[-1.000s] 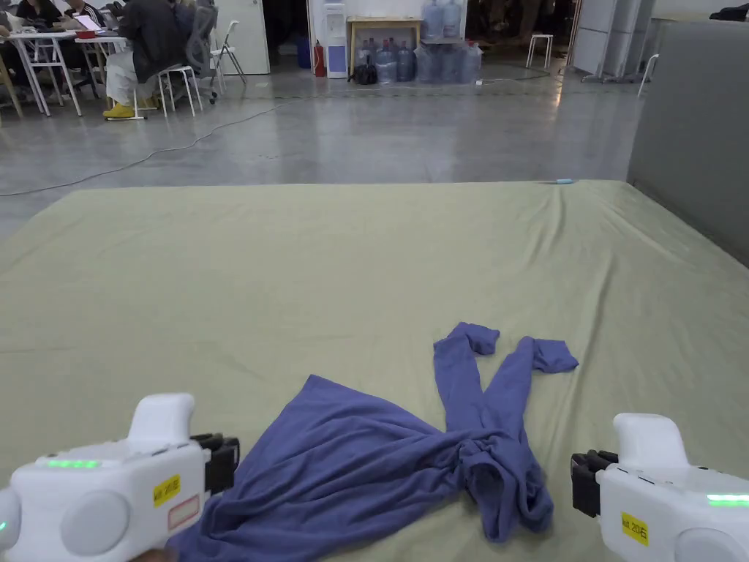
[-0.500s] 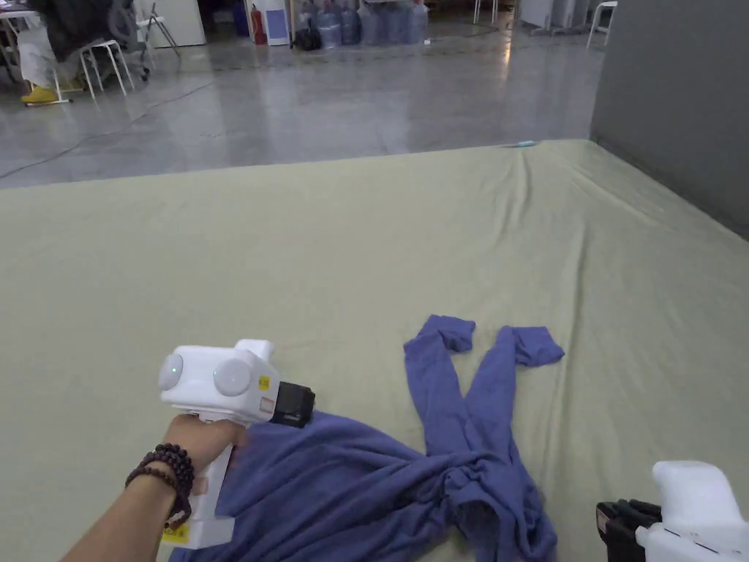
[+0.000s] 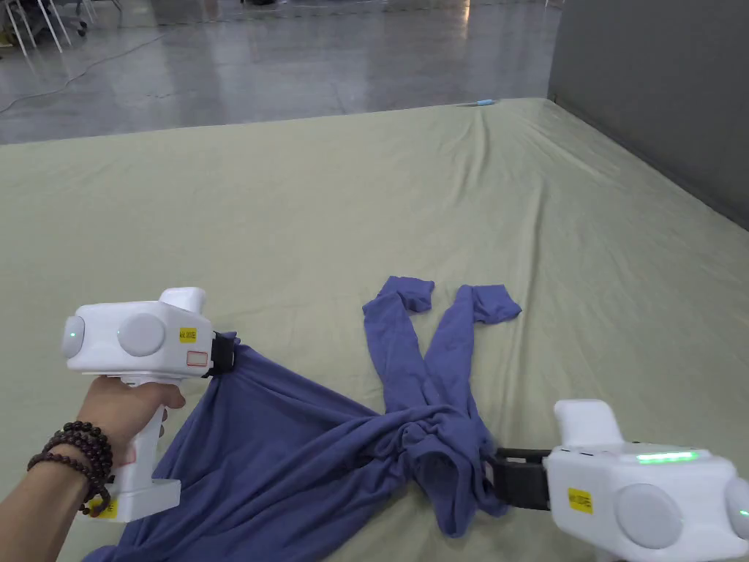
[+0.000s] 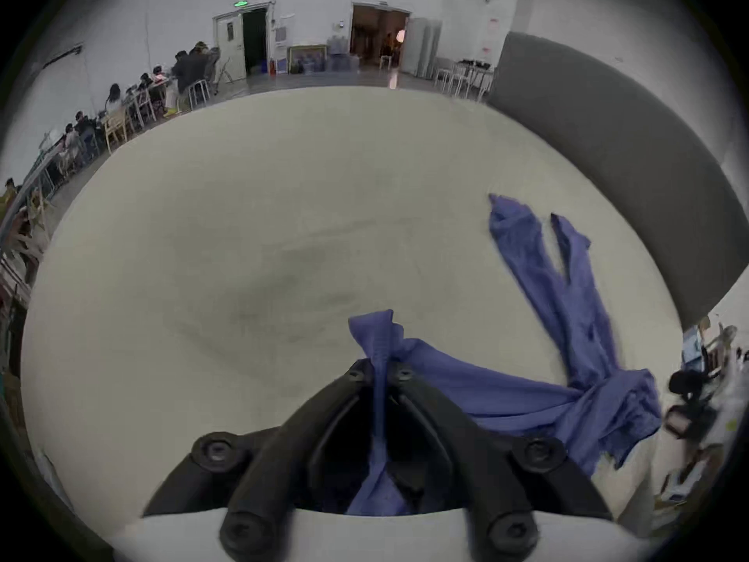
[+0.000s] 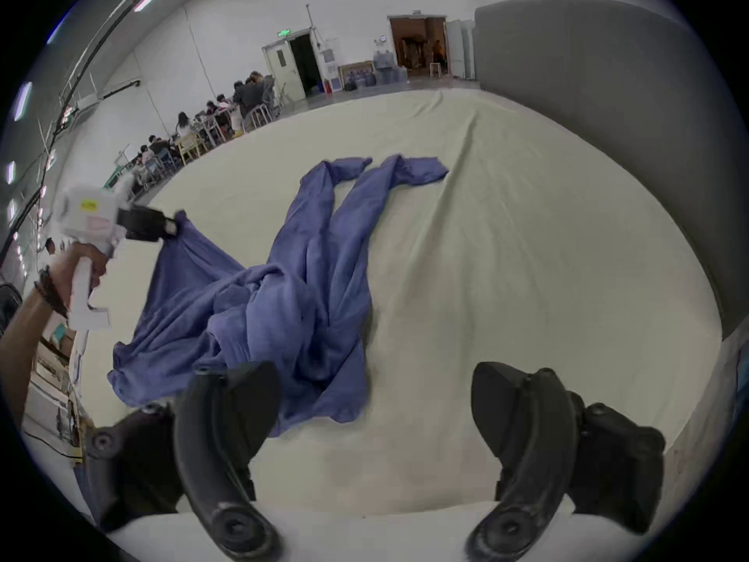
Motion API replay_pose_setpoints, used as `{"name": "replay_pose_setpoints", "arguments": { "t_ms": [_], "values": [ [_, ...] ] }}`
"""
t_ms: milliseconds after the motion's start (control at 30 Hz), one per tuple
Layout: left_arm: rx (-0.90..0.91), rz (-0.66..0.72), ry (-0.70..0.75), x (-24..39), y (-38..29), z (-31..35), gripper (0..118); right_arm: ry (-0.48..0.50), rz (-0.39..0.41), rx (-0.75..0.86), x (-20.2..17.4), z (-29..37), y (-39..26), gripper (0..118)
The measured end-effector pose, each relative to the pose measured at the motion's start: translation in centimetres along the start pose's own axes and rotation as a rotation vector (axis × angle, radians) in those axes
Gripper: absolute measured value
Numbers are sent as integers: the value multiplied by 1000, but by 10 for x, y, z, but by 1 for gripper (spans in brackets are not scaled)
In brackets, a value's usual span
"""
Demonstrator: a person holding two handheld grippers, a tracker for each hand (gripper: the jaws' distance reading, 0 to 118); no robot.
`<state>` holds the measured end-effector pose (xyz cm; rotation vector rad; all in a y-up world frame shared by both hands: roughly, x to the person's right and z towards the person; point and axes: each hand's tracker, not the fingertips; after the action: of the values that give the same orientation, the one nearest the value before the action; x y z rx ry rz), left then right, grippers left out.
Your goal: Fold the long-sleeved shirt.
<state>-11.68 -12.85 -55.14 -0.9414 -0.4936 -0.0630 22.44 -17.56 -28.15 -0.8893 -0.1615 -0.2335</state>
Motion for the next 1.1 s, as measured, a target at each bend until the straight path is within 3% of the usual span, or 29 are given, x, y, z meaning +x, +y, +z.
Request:
{"name": "replay_pose_setpoints", "arguments": {
  "t_ms": [100,133,233,300,333,367,467,700,767,867,1033,1100],
  "values": [
    [13,-12,2,1,2,8,0,-69,66,-70,-11,-29,-2,95],
    [16,-19,2,2,2,11,0,-65,60,-60,-14,-37,-2,89],
    [24,-26,-5,2,0,19,0,-2,104,-51,-27,-49,0,35],
    [30,-22,-9,1,-2,24,0,-88,238,-60,-39,-50,1,24],
    [37,-16,-15,-1,-4,27,0,-53,290,-74,-41,-50,1,11],
    [47,-14,-18,-1,-3,31,0,-53,277,-81,-40,-50,2,3],
    [115,-13,-25,-1,1,57,0,-8,230,-71,-28,-31,20,2],
    [377,-2,15,-14,45,154,0,59,186,271,-24,65,127,2],
    [441,11,15,-22,62,181,0,124,200,319,-27,85,166,2],
    [513,29,44,-30,86,216,0,64,243,430,-38,108,216,2],
    [626,6,120,-36,134,267,0,113,217,502,-49,140,303,2],
    [661,17,152,-37,156,285,0,96,251,548,-58,155,339,2]
  ]
}}
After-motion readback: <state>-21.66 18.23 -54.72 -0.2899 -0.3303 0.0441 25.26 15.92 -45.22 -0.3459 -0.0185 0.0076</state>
